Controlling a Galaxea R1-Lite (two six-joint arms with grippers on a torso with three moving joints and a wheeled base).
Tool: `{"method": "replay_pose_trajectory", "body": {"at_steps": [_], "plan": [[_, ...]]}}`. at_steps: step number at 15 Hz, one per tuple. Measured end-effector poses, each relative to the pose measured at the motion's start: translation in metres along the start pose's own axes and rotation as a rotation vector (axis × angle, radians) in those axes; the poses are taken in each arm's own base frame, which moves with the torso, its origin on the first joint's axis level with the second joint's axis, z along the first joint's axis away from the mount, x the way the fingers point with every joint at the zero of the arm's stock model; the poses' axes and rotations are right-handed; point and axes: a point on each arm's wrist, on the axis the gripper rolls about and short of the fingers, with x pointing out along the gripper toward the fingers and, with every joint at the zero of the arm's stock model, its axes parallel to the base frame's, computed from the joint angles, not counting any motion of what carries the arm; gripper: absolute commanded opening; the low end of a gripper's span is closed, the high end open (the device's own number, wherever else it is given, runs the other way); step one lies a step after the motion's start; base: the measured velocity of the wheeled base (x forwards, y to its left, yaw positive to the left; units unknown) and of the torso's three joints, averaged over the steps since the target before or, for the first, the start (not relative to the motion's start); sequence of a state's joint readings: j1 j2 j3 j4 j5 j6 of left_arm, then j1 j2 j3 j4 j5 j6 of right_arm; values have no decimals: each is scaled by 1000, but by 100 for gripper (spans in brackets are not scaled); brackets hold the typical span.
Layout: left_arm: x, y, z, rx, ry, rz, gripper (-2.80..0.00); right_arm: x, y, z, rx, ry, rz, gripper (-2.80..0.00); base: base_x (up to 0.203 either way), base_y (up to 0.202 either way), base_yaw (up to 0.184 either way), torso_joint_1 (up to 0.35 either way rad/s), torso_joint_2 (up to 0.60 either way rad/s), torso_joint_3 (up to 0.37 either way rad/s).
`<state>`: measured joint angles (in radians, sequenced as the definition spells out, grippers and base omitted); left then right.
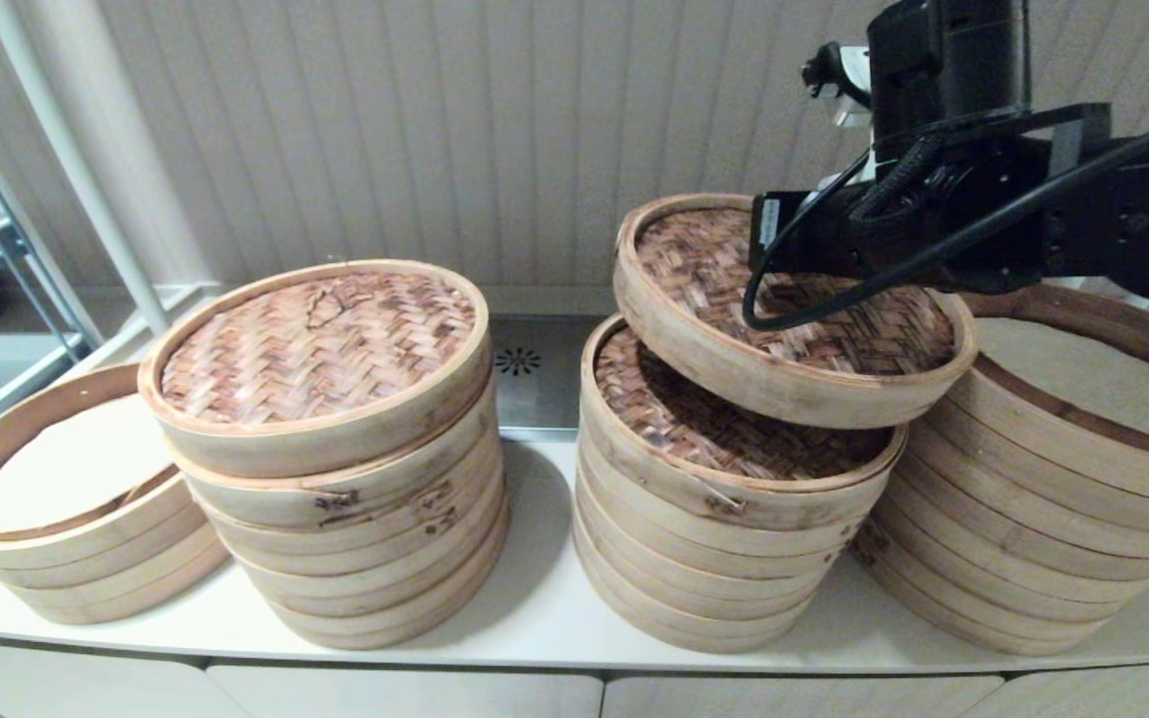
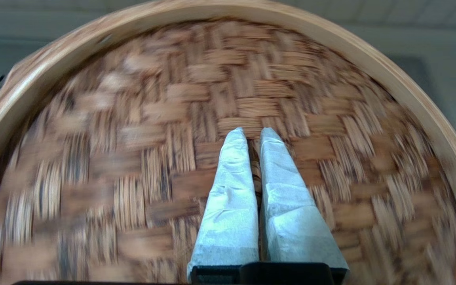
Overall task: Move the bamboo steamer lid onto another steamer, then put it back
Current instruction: Pick up the steamer, then put the steamer
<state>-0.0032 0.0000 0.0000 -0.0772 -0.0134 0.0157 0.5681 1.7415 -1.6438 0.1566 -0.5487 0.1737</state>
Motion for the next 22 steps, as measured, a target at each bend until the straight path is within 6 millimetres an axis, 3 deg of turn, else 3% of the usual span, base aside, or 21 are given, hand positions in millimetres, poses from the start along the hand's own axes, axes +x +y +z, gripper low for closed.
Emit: {"method": "replay_pose_trajectory", "body": {"at_steps": [6, 10, 16, 22], "plan": [[0, 0, 0, 0, 0, 0, -280, -17, -41, 25, 3, -69, -102, -280, 0, 0, 0, 0, 0, 0], [0, 0, 0, 0, 0, 0, -280, -23, -71, 30, 14, -81, -188, -280, 0, 0, 0, 0, 0, 0], [0, 0, 0, 0, 0, 0, -280, -28, -135, 23, 40, -41, -320, -280, 0, 0, 0, 0, 0, 0], [0, 0, 1, -2, -6, 0, -280, -26, -191, 3, 81, 32, -398, -280, 0, 0, 0, 0, 0, 0]]}}
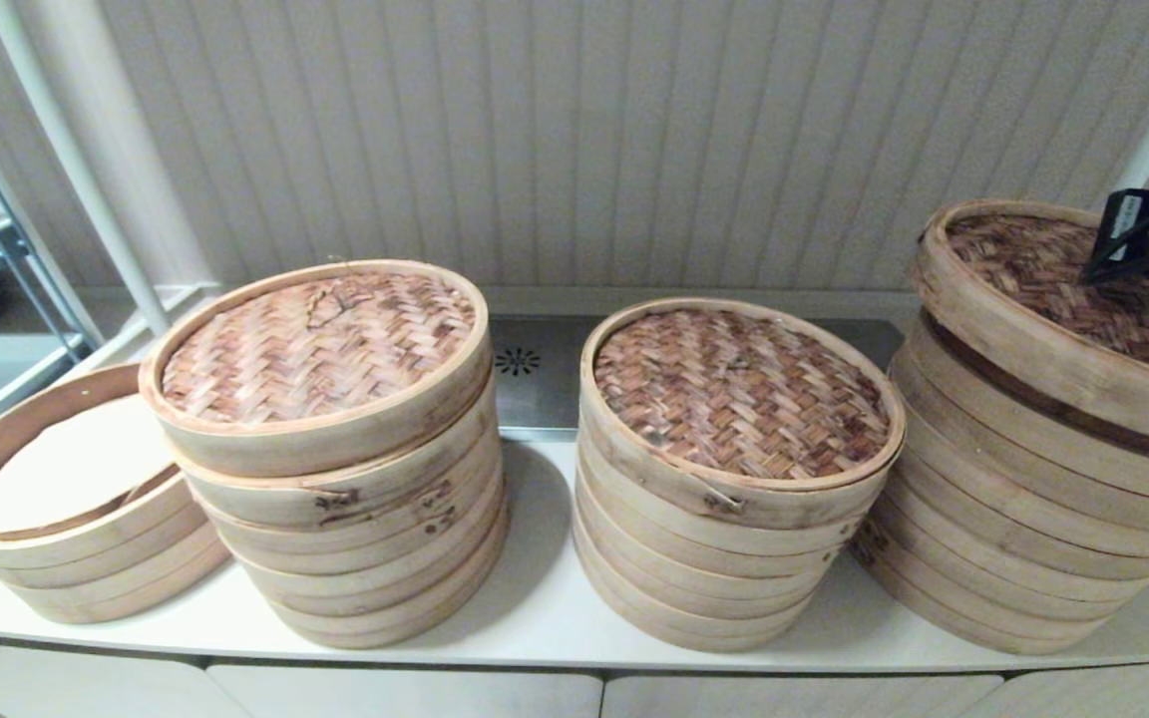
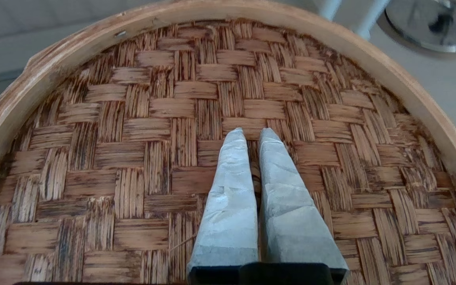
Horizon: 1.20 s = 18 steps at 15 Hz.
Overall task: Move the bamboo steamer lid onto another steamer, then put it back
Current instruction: Put the steamer
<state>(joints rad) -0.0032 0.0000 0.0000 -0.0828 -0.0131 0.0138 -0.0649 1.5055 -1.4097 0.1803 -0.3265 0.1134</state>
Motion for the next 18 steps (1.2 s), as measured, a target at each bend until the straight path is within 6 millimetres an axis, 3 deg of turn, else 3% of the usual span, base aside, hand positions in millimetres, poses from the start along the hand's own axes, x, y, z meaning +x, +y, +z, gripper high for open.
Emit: {"method": "replay_pose_trajectory", "body": {"at_steps": [6, 18], "plan": [[0, 0, 0, -1, -1, 0, -280, 10, -28, -12, 21, 44, -22, -280, 0, 0, 0, 0, 0, 0], [0, 0, 0, 0, -1, 1, -280, 29, -23, -15, 25, 22, -11, -280, 0, 0, 0, 0, 0, 0]]}}
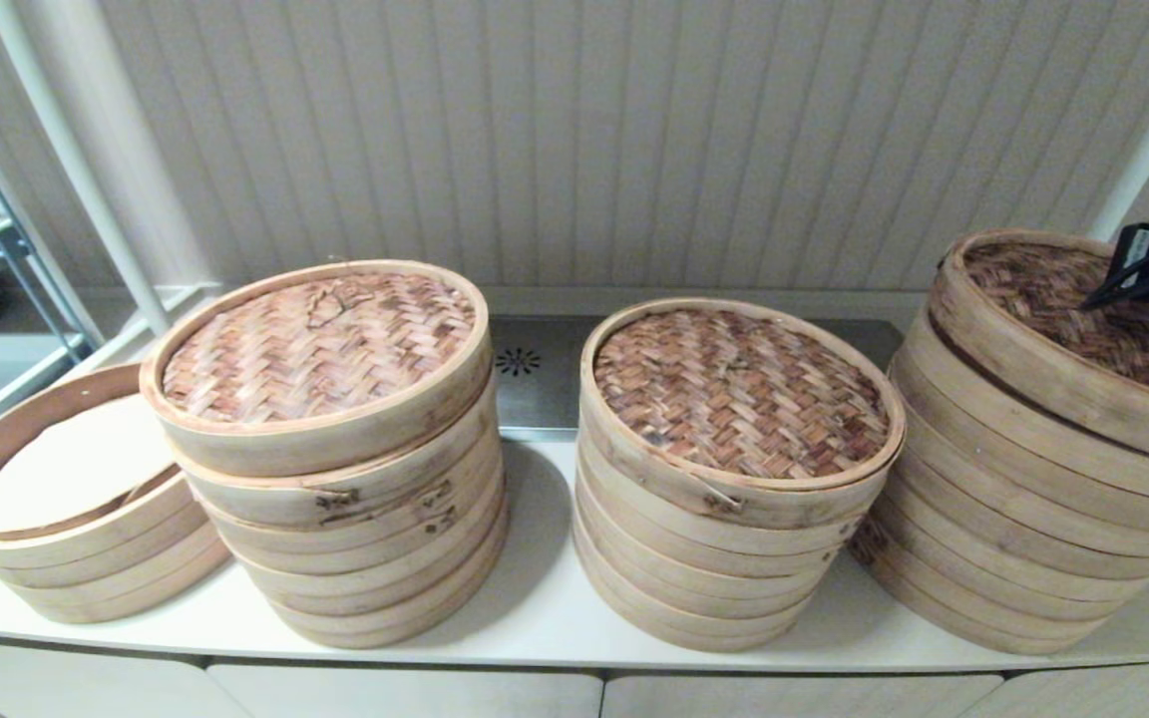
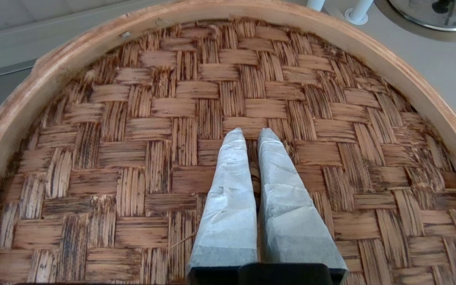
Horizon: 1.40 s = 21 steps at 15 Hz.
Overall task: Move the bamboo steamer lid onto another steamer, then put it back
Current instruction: Put the steamer
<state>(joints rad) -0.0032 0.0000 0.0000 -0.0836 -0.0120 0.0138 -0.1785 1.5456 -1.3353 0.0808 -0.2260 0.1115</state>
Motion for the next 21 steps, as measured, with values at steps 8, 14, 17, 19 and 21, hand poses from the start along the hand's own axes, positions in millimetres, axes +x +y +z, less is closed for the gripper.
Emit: {"method": "replay_pose_trajectory", "body": {"at_steps": [8, 14, 17, 19, 21], "plan": [[0, 0, 0, 0, 0, 0, -280, 14, 3, -6, -8, 31, -4, -280, 0, 0, 0, 0, 0, 0], [0, 0, 0, 0, 0, 0, -280, 19, 4, -8, -13, 43, -5, -280, 0, 0, 0, 0, 0, 0], [0, 0, 0, 0, 0, 0, -280, 24, 5, -6, -13, 43, -7, -280, 0, 0, 0, 0, 0, 0], [0, 0, 0, 0, 0, -1, -280, 25, 5, -6, -11, 43, -8, 0, 0, 0, 0, 0, 0, 0], [0, 0, 0, 1, 0, -1, -280, 25, 4, -6, -10, 42, -10, 0, 0, 0, 0, 0, 0, 0]]}}
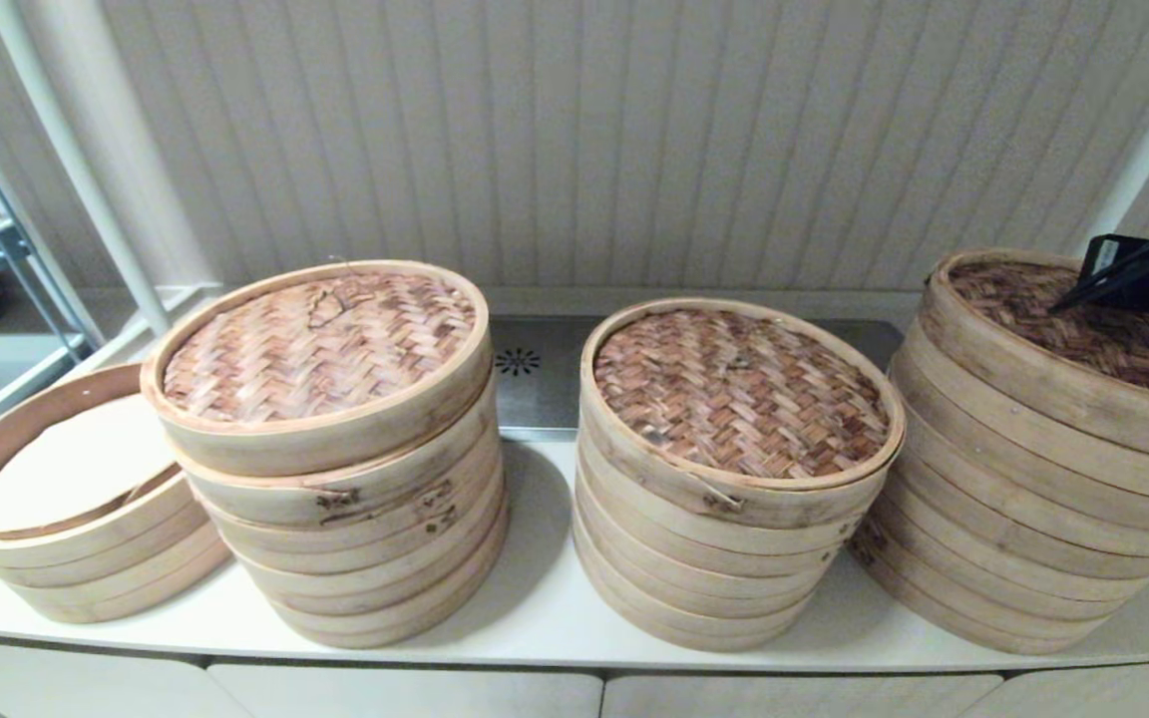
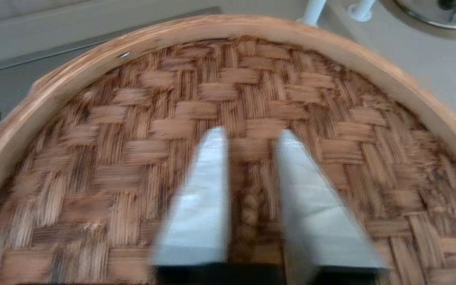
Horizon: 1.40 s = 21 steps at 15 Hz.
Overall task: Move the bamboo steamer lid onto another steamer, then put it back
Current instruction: Put the steamer, then pick up the steamer
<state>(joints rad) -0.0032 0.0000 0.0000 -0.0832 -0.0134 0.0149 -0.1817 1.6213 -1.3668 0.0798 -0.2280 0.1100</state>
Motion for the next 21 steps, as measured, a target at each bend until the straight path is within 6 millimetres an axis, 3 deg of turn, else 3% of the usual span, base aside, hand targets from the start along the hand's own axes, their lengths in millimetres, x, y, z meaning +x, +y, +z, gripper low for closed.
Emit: {"method": "replay_pose_trajectory", "body": {"at_steps": [5, 9, 10, 14, 17, 19, 21], "plan": [[0, 0, 0, 1, 1, 0, -280, -21, -3, 11, 11, -55, 9, 0, 0, 0, 0, 0, 0, 0], [0, 0, -1, 3, 7, -1, -280, -74, -14, 18, 16, -129, 21, 0, 0, 0, 0, 0, 0, 0], [0, 0, -1, 4, 7, 0, -280, -93, -19, 16, 9, -143, 30, -280, 0, 0, 0, 0, 0, 0], [0, 0, -1, 4, 8, 0, -280, -184, -41, -7, -24, -198, 87, -280, 0, 0, 0, 0, 0, 0], [0, 0, -1, 4, 7, -1, -280, -245, -60, -50, -54, -196, 114, -280, 0, 0, 0, 0, 0, 0], [0, 0, 0, 2, 4, 0, -280, -267, -70, -95, -103, -169, 163, -280, 0, 0, 0, 0, 0, 0], [0, 0, 0, 3, 3, 0, -280, -273, -78, -140, -153, -140, 219, -280, 0, 0, 0, 0, 0, 0]]}}
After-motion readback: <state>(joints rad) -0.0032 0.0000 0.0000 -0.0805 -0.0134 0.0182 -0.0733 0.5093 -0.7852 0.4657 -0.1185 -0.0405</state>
